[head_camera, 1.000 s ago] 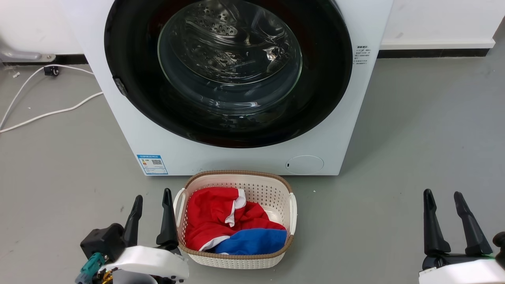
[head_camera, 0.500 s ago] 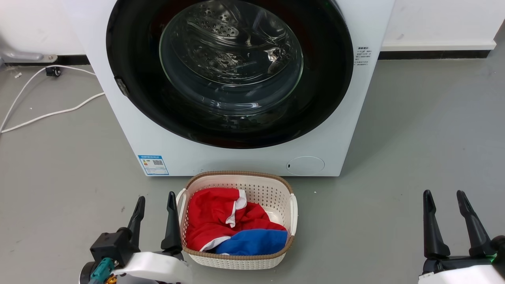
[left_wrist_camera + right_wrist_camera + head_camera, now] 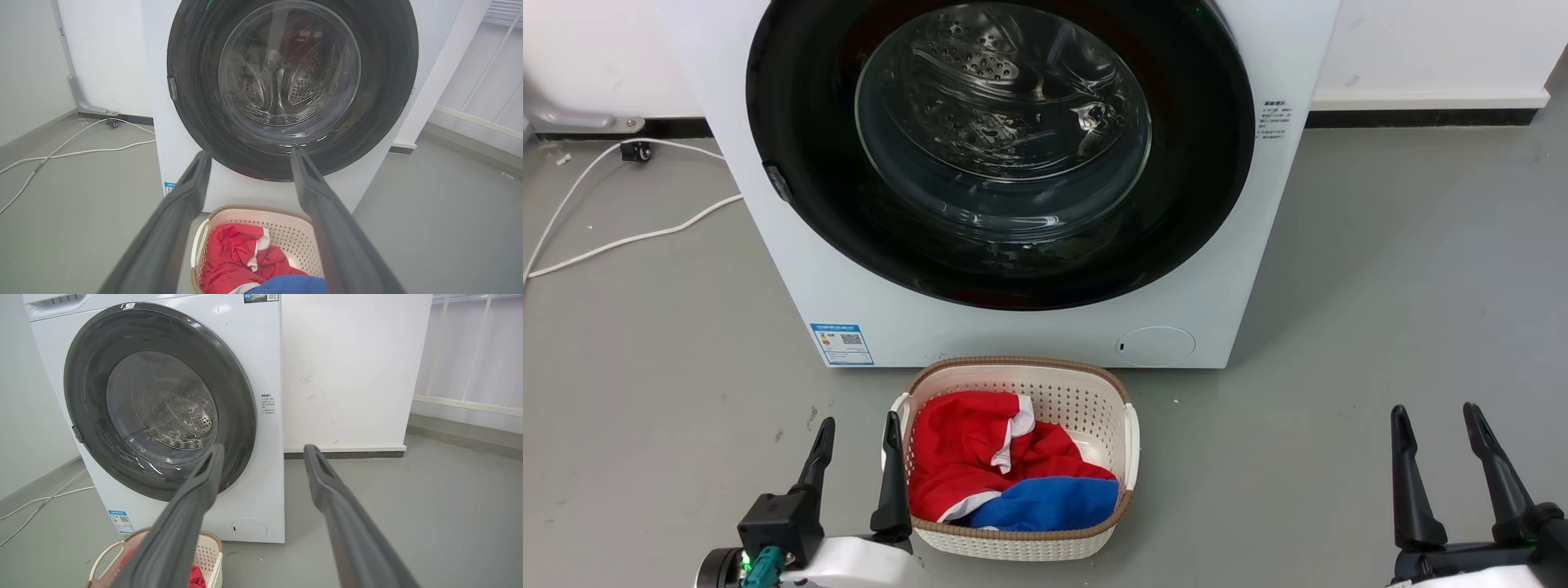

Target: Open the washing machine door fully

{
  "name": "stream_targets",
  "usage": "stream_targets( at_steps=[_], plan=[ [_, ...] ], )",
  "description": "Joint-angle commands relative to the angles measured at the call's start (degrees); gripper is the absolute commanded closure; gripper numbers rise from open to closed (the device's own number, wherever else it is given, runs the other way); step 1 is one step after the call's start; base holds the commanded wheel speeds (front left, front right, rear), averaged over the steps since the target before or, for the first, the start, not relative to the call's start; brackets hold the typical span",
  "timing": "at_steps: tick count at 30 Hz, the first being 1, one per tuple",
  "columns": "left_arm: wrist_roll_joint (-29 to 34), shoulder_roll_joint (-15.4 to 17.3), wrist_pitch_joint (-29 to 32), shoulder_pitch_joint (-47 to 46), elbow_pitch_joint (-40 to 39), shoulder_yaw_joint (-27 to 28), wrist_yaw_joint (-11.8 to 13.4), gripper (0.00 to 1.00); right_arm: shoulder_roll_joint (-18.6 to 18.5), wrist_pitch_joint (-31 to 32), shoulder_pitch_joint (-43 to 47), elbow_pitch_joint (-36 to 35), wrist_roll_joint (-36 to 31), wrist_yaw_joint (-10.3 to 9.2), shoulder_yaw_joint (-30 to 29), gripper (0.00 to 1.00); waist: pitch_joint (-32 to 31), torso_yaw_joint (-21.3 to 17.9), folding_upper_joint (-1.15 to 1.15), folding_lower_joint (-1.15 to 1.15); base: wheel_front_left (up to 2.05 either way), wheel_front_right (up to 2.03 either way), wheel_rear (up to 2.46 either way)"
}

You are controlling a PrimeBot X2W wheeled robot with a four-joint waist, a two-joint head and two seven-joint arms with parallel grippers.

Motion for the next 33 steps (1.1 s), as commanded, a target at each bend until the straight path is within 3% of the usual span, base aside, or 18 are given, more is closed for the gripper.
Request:
stream_targets(
  at_steps=[1, 15, 33],
  plan=[
    [1.33, 0.04, -0.60, 0.31, -0.02, -0.23, 0.39, 0.00, -0.08, -0.49, 0.54, -0.68, -1.41, 0.12, 0.08, 0.00, 0.00, 0.06, 0.00, 0.00, 0.00, 0.00, 0.00],
    [4.72, 0.06, -1.95, 0.84, 0.76, -0.61, 1.00, 0.00, -0.06, -1.81, 1.66, -0.73, -4.72, 0.07, -0.20, 0.00, -0.19, 0.11, 0.00, 0.00, 0.00, 0.00, 0.00],
    [3.64, 0.05, -1.83, 0.91, 1.78, -0.14, 1.20, 0.00, -0.06, -1.75, 1.86, 1.26, -1.06, 0.07, 0.24, 0.00, -0.27, 0.24, 0.00, 0.00, 0.00, 0.00, 0.00]
  ],
)
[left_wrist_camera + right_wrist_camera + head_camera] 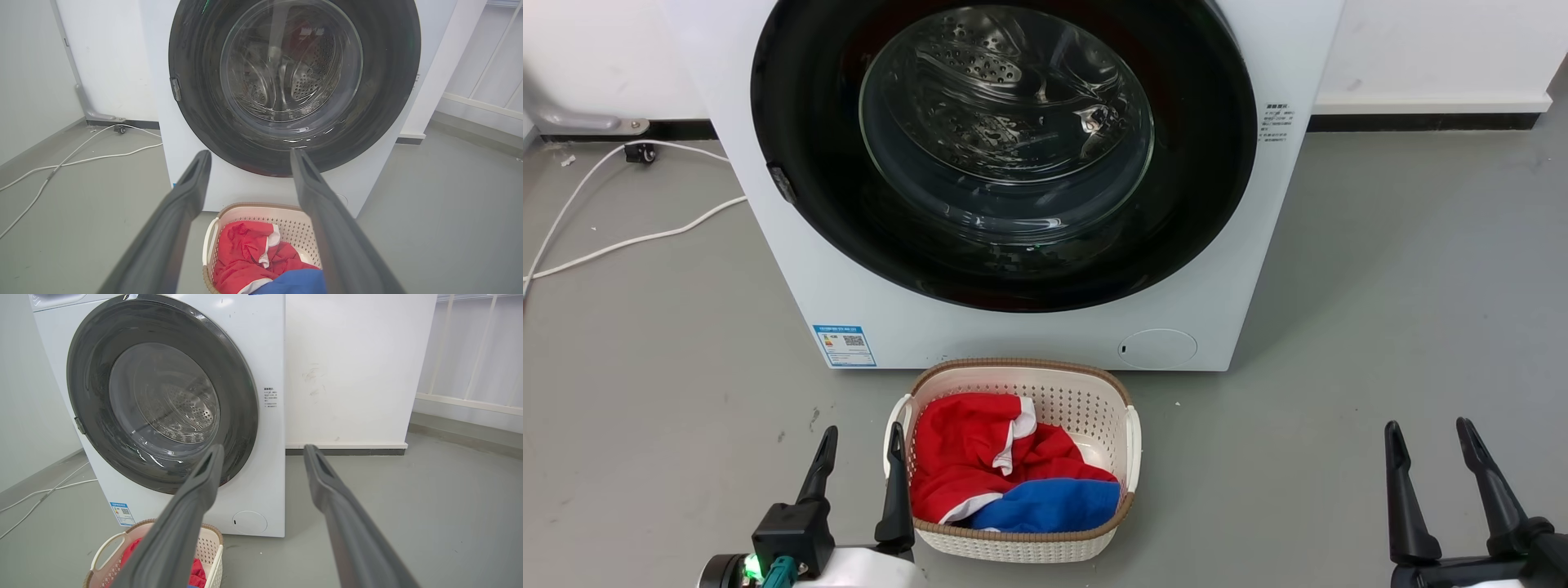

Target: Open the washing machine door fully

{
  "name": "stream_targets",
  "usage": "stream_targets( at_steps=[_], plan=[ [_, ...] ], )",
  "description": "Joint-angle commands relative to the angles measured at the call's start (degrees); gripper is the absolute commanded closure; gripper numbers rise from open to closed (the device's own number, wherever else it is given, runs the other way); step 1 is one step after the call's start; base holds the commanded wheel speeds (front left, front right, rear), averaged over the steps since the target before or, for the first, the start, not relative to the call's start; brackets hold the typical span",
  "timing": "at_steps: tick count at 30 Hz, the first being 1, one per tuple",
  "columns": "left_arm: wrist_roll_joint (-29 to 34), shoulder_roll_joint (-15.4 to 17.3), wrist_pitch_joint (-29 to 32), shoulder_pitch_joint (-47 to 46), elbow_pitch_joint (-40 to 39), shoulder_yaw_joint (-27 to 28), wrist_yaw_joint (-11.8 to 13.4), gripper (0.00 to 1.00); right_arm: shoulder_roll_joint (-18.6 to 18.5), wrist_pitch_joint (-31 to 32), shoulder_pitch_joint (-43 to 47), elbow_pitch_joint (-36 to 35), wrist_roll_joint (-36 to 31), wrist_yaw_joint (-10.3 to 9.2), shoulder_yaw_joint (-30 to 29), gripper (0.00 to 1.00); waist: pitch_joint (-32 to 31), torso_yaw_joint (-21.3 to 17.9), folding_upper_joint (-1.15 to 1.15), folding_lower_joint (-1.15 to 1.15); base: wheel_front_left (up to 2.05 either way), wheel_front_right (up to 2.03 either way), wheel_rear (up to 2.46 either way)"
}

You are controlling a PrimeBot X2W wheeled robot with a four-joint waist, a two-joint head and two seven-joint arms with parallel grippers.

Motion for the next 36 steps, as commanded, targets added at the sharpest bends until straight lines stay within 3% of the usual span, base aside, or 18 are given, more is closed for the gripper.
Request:
stream_targets(
  at_steps=[1, 4, 5, 6, 7, 12, 22, 27, 36],
  plan=[
    [0.07, 0.04, -0.16, 0.50, 0.10, 0.10, 0.27, 0.00, -0.05, -0.20, 0.56, 0.19, 0.17, -0.01, 0.18, 0.00, -0.03, -0.01, 0.00, 0.00, 0.00, 0.00, 0.00],
    [0.15, 0.04, -0.16, 0.59, 0.12, 0.10, 0.36, 0.00, -0.05, -0.20, 0.59, 0.22, -0.14, -0.01, 0.46, 0.00, -0.10, -0.05, 0.00, 0.00, 0.00, 0.00, 0.00],
    [0.21, 0.04, -0.16, 0.61, 0.11, 0.10, 0.39, 0.00, -0.05, -0.20, 0.50, 0.02, -0.22, -0.01, 0.53, 0.53, -0.11, -0.07, 0.00, 0.00, 0.00, 0.00, 0.00],
    [0.25, 0.04, -0.16, 0.60, 0.12, 0.10, 0.40, 0.00, -0.05, -0.20, 0.40, -0.16, -0.16, -0.01, 0.58, 0.92, -0.11, -0.08, 0.00, 0.00, 0.00, 0.00, 0.00],
    [0.28, 0.04, -0.16, 0.56, 0.11, 0.10, 0.43, 0.00, -0.05, -0.20, 0.33, -0.32, -0.03, -0.01, 0.81, 1.00, -0.12, -0.09, 0.00, 0.00, 0.00, 0.00, 0.00],
    [0.34, 0.04, -0.16, 0.42, 0.13, 0.13, 0.48, 0.00, -0.06, -0.20, -0.25, -0.53, 8.98, -0.01, -0.87, 1.00, -0.15, -0.08, 0.00, 0.00, 0.00, 0.00, 0.00],
    [-0.09, 0.04, -0.16, 0.72, 0.13, 0.35, 0.69, 0.00, -0.05, -0.17, 0.14, 2.68, 45.75, -0.01, -1.37, 1.00, -0.33, -0.21, 0.00, 0.00, 0.00, 0.00, 0.00],
    [-0.27, 0.04, -0.16, 0.82, 0.00, 0.40, 0.72, 0.00, -0.04, -0.17, 0.78, 3.43, 60.80, -0.01, 2.70, 1.00, -0.34, -0.33, 0.00, 0.00, 0.00, 0.00, 0.00],
    [-0.23, 0.04, -0.16, 0.42, 0.15, 0.40, 0.74, 0.00, -0.04, -0.14, 1.53, 1.33, 75.68, 0.00, 8.15, 1.00, -0.18, -0.26, 0.00, 0.00, 0.00, 0.00, 0.00]
  ],
)
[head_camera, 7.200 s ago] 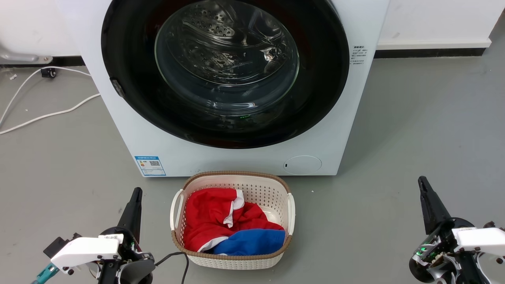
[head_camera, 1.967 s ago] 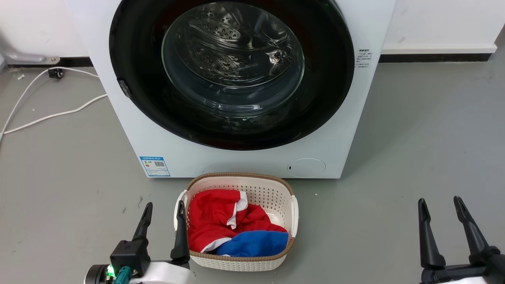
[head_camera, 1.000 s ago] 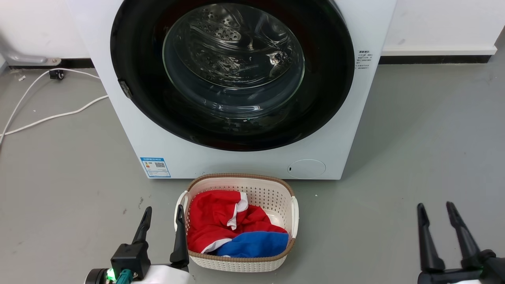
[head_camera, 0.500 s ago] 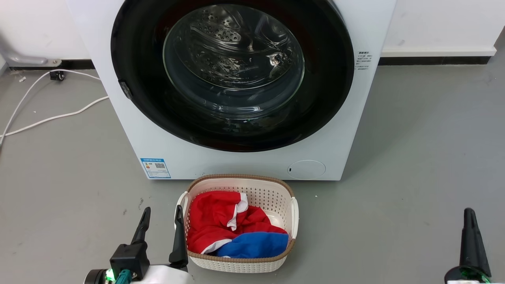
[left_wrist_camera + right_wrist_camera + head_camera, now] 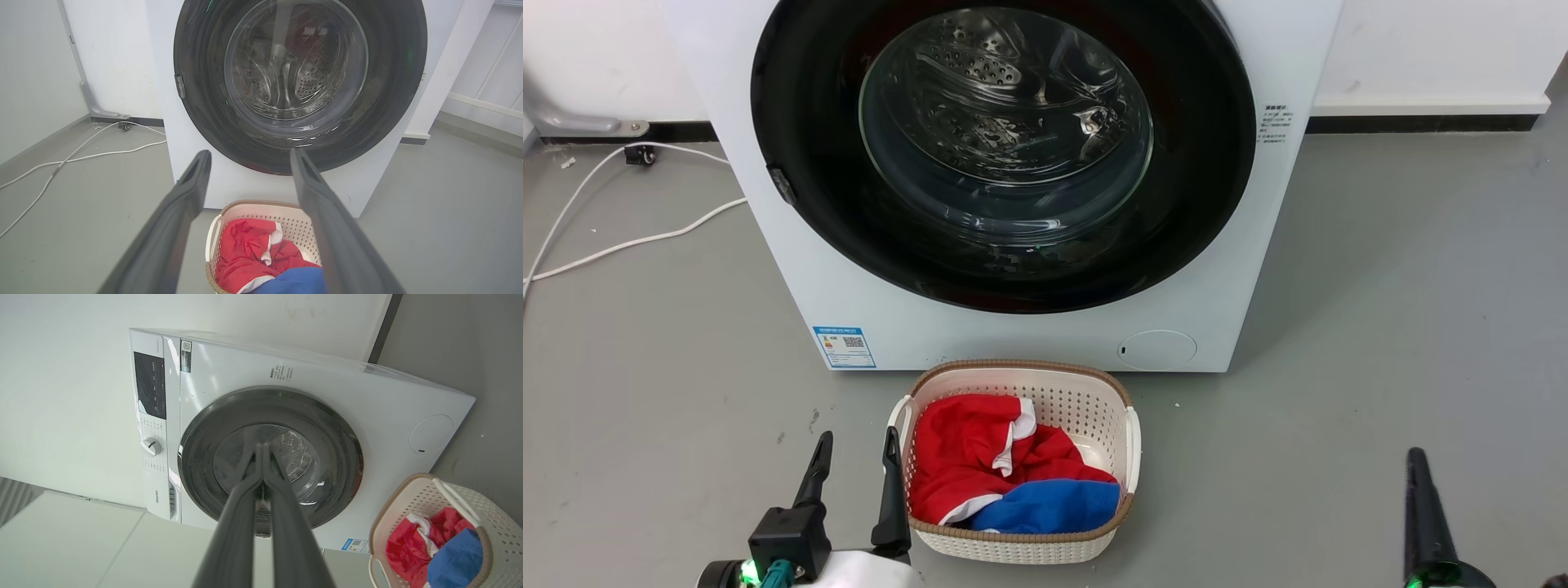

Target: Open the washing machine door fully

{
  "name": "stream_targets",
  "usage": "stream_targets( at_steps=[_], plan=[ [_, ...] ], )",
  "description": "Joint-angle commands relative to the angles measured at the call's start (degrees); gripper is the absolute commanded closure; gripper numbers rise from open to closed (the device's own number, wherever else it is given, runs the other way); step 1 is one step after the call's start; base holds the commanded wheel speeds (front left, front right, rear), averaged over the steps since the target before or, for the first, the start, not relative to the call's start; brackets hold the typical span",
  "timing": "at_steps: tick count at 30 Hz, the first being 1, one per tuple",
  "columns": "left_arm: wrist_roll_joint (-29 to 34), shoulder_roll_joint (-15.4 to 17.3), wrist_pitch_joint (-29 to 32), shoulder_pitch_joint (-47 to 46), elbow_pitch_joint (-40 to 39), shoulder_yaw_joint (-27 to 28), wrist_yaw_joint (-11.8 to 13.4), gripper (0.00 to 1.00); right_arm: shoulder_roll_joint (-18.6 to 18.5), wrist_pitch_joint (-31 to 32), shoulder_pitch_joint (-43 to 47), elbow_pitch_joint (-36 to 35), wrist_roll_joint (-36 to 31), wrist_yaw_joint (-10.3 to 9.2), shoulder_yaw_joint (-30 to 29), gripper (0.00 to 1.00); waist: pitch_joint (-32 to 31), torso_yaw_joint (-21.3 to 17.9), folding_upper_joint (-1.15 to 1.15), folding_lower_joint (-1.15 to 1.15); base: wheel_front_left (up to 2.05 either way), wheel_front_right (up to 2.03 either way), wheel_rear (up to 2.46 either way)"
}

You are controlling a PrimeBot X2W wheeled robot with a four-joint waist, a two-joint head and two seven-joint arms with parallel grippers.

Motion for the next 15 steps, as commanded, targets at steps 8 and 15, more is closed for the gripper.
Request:
stream_targets(
  at_steps=[8, 15],
  plan=[
    [0.15, 0.04, -0.16, 0.03, -0.03, 0.37, 0.28, 0.00, -1.23, 3.64, 1.34, -2.75, 9.96, 0.02, -0.09, 1.00, -0.05, 0.16, 0.00, 0.00, 0.00, 0.00, 0.00],
    [0.25, 0.04, -0.16, 0.29, -0.18, 0.46, 0.26, 0.00, -1.82, 9.53, 2.12, -3.07, 14.46, 0.02, -0.83, 1.00, 0.02, 0.14, 0.00, 0.00, 0.00, 0.00, 0.00]
  ],
)
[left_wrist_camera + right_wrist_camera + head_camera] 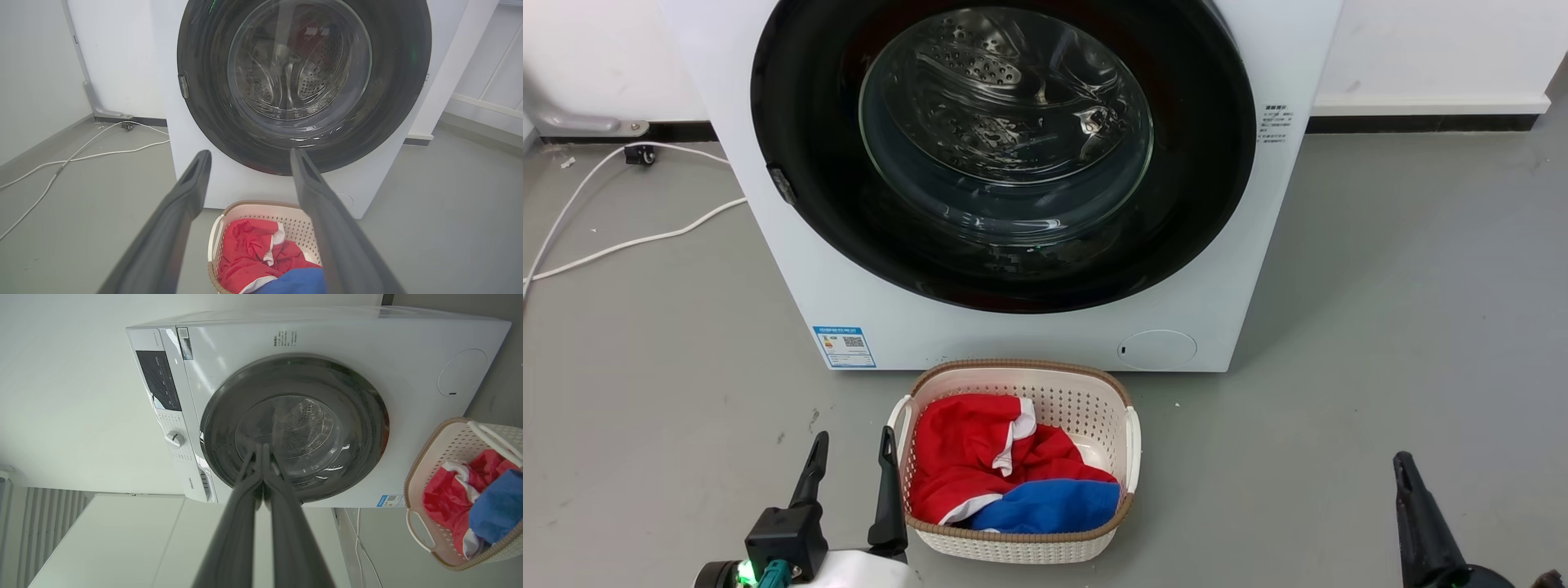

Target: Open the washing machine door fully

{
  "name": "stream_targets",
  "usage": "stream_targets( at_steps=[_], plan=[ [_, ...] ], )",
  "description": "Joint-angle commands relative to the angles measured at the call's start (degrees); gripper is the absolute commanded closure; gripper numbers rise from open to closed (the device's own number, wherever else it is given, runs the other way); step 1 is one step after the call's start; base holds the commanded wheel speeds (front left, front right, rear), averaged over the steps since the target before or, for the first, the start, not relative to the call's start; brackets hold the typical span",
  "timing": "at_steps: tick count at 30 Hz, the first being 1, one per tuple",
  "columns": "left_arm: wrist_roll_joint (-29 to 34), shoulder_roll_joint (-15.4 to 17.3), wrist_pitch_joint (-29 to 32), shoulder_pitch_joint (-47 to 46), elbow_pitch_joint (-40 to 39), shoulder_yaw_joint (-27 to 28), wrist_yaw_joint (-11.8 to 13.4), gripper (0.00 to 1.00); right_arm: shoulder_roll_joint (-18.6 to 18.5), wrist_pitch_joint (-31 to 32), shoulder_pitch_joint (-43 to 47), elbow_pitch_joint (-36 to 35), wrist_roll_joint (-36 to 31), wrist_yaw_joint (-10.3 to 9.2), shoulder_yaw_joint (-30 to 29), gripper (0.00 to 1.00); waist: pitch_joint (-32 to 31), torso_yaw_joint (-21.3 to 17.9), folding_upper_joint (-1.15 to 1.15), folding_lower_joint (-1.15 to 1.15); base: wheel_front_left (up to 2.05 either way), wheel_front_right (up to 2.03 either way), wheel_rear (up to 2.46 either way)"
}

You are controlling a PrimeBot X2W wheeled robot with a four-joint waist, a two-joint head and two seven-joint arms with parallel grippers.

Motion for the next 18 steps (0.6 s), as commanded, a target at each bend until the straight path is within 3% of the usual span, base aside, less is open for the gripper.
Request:
stream_targets(
  at_steps=[1, 13, 18],
  plan=[
    [0.27, 0.04, -0.16, 0.32, -0.19, 0.08, 0.14, 0.00, -0.33, 0.74, 0.73, -0.09, 0.23, 0.02, -0.01, 1.00, 0.03, -0.01, 0.00, 0.00, 0.00, 0.00, 0.00],
    [0.72, 0.04, -0.16, 0.06, -0.45, 0.29, 0.50, 0.00, 0.78, 5.12, 0.90, 0.69, 0.45, 0.02, -0.68, 1.00, 0.35, 0.25, 0.00, 0.00, 0.00, 0.00, 0.00],
    [0.91, 0.04, -0.16, -0.41, -0.75, 0.36, 0.64, 0.00, 0.73, 6.26, -2.28, 2.47, 1.89, 0.02, -3.87, 1.00, 0.91, 0.43, 0.00, 0.00, 0.00, 0.00, 0.00]
  ],
)
